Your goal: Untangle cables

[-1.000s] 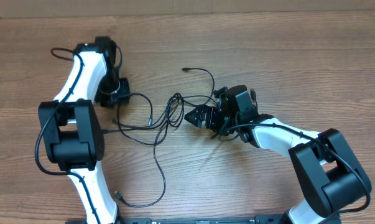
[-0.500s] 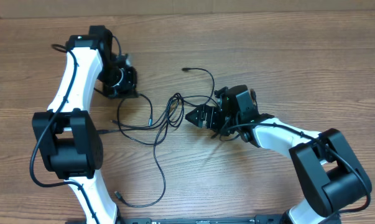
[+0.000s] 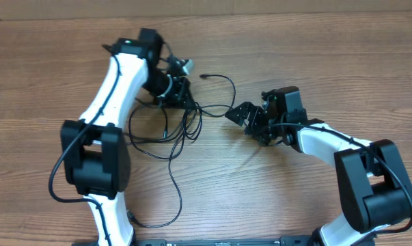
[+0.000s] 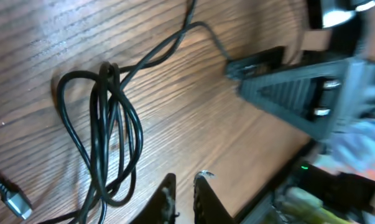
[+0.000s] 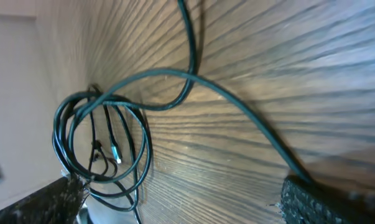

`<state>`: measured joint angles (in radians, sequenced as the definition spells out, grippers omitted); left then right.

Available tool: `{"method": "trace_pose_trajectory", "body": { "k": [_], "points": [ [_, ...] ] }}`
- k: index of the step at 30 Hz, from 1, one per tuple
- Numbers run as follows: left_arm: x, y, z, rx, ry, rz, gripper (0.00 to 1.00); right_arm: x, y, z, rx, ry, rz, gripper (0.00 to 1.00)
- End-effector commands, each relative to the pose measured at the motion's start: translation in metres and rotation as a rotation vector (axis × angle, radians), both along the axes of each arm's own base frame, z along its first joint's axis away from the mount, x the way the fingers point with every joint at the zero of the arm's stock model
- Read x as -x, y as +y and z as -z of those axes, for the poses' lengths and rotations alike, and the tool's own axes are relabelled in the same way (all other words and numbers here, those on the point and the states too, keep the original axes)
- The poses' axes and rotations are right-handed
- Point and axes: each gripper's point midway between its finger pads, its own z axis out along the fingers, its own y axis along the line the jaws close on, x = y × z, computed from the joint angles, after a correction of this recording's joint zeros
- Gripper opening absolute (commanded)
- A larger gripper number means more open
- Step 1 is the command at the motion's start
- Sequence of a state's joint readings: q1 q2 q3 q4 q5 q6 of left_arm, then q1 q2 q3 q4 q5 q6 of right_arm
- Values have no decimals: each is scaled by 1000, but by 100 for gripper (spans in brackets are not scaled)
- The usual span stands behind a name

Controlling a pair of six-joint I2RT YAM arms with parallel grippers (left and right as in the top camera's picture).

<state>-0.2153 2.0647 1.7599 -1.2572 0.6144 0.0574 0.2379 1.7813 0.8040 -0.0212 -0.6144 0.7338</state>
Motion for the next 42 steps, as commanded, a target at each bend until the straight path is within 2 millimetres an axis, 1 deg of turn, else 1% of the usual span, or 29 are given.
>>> {"method": "trace_pose_trajectory", "body": {
  "k": [1, 4, 7, 9, 13, 19, 26, 28, 30, 37, 42],
  "points": [
    [-4, 8, 5, -230, -29, -87, 15, -11, -33, 11, 46, 20, 100, 100],
    [-4, 14, 13, -385, -43, -158, 17, -18, -51, 11, 47, 27, 149, 100],
    [-6, 14, 16, -471, -74, -203, 21, -20, -62, 13, 49, 38, 178, 100],
    [-9, 10, 16, -498, -105, -211, 23, -19, -64, 14, 50, 45, 183, 100],
    [-13, 11, 16, -559, -147, -245, 26, -19, -64, 13, 50, 44, 183, 100],
    [-9, 1, 19, -563, -153, -233, 26, -19, -64, 13, 50, 44, 183, 100],
    [-3, 0, 34, -568, -144, -220, 24, -19, -64, 13, 50, 44, 183, 100],
    [-2, 0, 36, -570, -142, -219, 20, -19, -64, 14, 50, 44, 183, 100],
    [-3, 0, 36, -569, -144, -219, 18, -19, -64, 13, 50, 44, 183, 100],
    [-4, -2, 36, -564, -151, -220, 18, -19, -64, 13, 50, 44, 183, 100],
    [-2, -4, 45, -563, -155, -214, 19, -19, -64, 14, 50, 44, 183, 100]
  ]
}}
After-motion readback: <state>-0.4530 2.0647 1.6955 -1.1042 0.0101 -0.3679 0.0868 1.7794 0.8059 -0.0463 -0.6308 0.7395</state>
